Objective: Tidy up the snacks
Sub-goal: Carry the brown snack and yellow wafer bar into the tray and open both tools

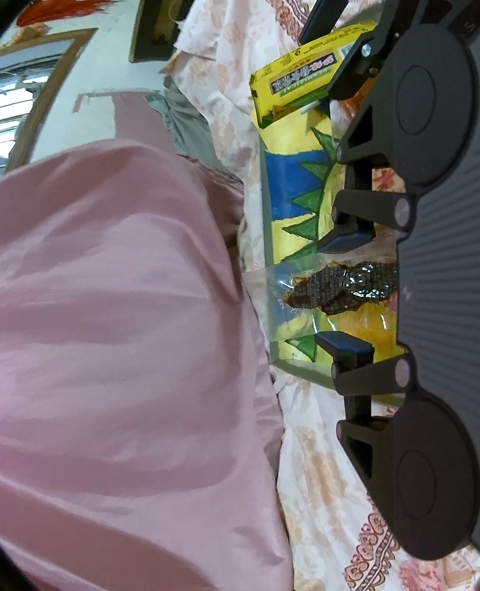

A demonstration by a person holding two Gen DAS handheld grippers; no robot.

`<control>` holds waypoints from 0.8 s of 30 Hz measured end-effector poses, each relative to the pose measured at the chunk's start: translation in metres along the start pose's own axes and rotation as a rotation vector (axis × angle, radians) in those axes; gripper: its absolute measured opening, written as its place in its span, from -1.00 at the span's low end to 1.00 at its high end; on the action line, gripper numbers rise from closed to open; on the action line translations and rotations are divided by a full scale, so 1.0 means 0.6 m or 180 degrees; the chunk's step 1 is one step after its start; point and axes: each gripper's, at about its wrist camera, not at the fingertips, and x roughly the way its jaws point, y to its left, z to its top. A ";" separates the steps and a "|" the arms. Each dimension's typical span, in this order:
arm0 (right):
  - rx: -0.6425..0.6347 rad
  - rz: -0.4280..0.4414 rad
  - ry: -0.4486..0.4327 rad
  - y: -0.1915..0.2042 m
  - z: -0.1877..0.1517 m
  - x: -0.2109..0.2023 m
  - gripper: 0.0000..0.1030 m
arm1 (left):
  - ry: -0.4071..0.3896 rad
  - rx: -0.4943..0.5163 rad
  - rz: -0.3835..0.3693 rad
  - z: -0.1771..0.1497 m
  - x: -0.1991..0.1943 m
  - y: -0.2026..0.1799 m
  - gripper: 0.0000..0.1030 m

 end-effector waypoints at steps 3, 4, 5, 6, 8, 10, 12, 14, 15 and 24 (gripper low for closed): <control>0.0032 0.0049 0.0053 0.000 -0.008 0.017 -0.01 | 0.0099 0.0004 0.0034 -0.003 0.022 -0.004 -0.03; 0.0036 0.0066 0.0070 0.001 -0.011 0.021 -0.01 | 0.0128 0.0002 0.0037 -0.006 0.028 -0.005 -0.03; 0.0031 0.0084 0.0096 0.001 -0.012 0.028 -0.01 | 0.0151 0.0004 0.0040 -0.007 0.033 -0.007 -0.03; 0.0024 0.0105 0.0126 0.002 -0.015 0.034 -0.01 | 0.0168 0.0008 0.0046 -0.010 0.035 -0.008 -0.03; 0.0026 0.0133 0.0185 0.004 -0.021 0.044 -0.01 | 0.0201 0.0024 0.0048 -0.016 0.041 -0.011 -0.02; 0.0036 0.0149 0.0238 0.006 -0.027 0.051 0.00 | 0.0214 0.0051 0.0051 -0.023 0.044 -0.015 -0.02; 0.0040 0.0167 0.0280 0.008 -0.034 0.058 0.00 | 0.0226 0.0052 0.0049 -0.026 0.045 -0.017 -0.02; 0.0051 0.0179 0.0309 0.009 -0.037 0.061 0.00 | 0.0237 0.0039 0.0050 -0.030 0.047 -0.018 -0.02; 0.0056 0.0186 0.0324 0.009 -0.039 0.062 0.00 | 0.0244 0.0033 0.0050 -0.031 0.047 -0.019 -0.01; 0.0024 0.0173 0.0360 0.017 -0.040 0.059 0.16 | 0.0296 0.0041 0.0100 -0.029 0.049 -0.027 0.04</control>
